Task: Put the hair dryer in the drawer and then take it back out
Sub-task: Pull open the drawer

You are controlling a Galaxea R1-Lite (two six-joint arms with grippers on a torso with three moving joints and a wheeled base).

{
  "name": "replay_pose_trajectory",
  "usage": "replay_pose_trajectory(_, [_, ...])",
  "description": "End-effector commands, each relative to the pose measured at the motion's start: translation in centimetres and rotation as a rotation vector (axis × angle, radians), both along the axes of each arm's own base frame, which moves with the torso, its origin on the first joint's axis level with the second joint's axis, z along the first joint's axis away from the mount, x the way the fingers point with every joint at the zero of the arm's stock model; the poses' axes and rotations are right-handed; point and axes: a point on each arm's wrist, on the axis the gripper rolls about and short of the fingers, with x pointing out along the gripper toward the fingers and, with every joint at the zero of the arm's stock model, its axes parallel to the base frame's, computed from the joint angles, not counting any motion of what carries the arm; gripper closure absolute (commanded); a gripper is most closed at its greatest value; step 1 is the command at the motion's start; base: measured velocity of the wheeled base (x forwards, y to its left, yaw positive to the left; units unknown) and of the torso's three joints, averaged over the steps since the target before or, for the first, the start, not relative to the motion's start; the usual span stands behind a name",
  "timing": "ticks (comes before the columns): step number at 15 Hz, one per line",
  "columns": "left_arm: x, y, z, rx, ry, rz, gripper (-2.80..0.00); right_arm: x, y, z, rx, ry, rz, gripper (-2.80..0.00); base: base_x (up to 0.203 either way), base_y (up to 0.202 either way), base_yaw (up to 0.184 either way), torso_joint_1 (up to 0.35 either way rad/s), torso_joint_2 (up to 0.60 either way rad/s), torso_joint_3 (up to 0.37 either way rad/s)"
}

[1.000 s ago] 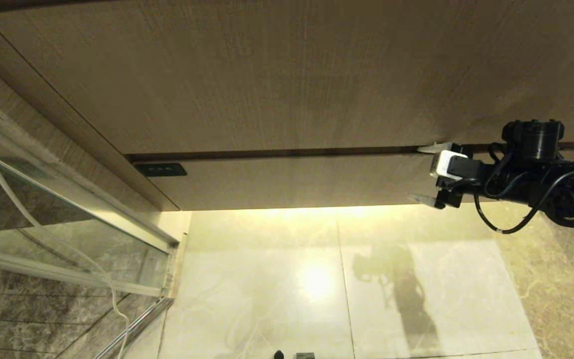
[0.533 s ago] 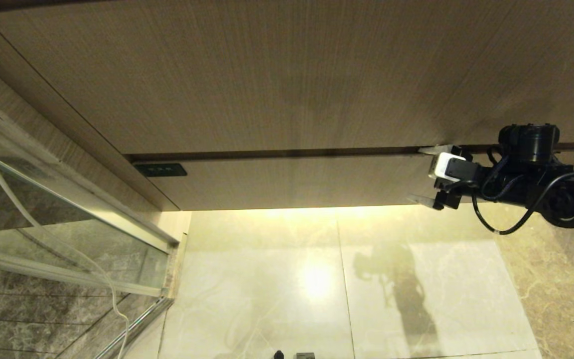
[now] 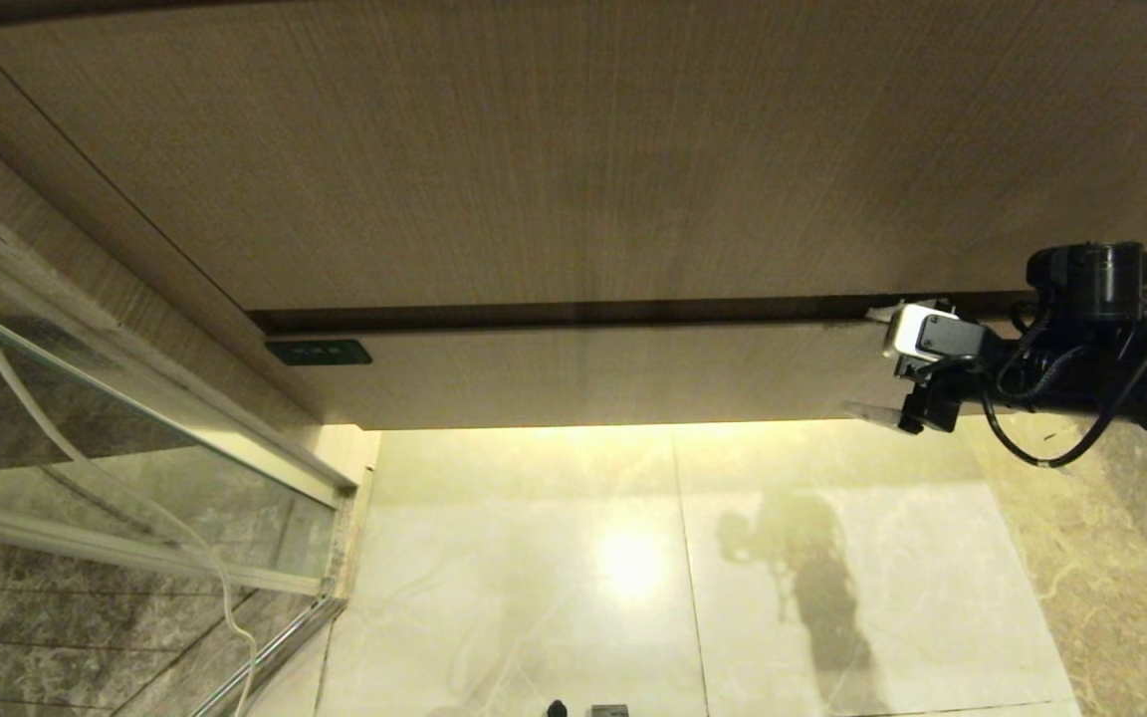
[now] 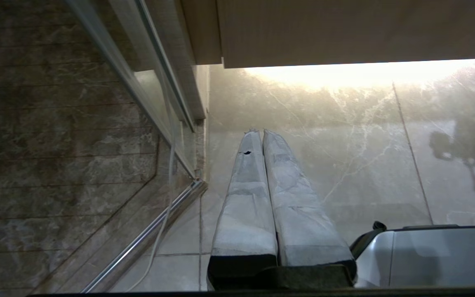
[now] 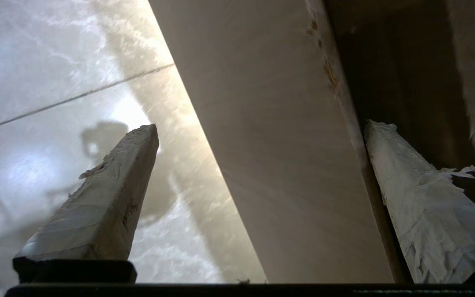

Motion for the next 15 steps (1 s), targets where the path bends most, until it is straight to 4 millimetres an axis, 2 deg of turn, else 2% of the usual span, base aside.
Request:
replay_pose_trajectory(1, [0.0,0.0,0.0,0.000,0.001,0.001,0.00,-0.4,-0.3,0.1,-0.011,0.014,-0.024,-2.80,0.000,0.000,0.000,0.000,0.00,0.000])
replay_pose_trajectory(7, [0.0,0.0,0.0,0.000,0.001,0.001,0.00,-0.8,-0.3,0.2,-0.015,0.019,-0.032,-2.80,0.000,0.000,0.000,0.000,0.00,0.000])
replay_pose_trajectory(15, [0.0,0.0,0.0,0.000,0.001,0.001,0.00,-4.1,-0.3,0.9,-0.010,0.023,-0.037,-2.80,0.000,0.000,0.000,0.000,0.00,0.000])
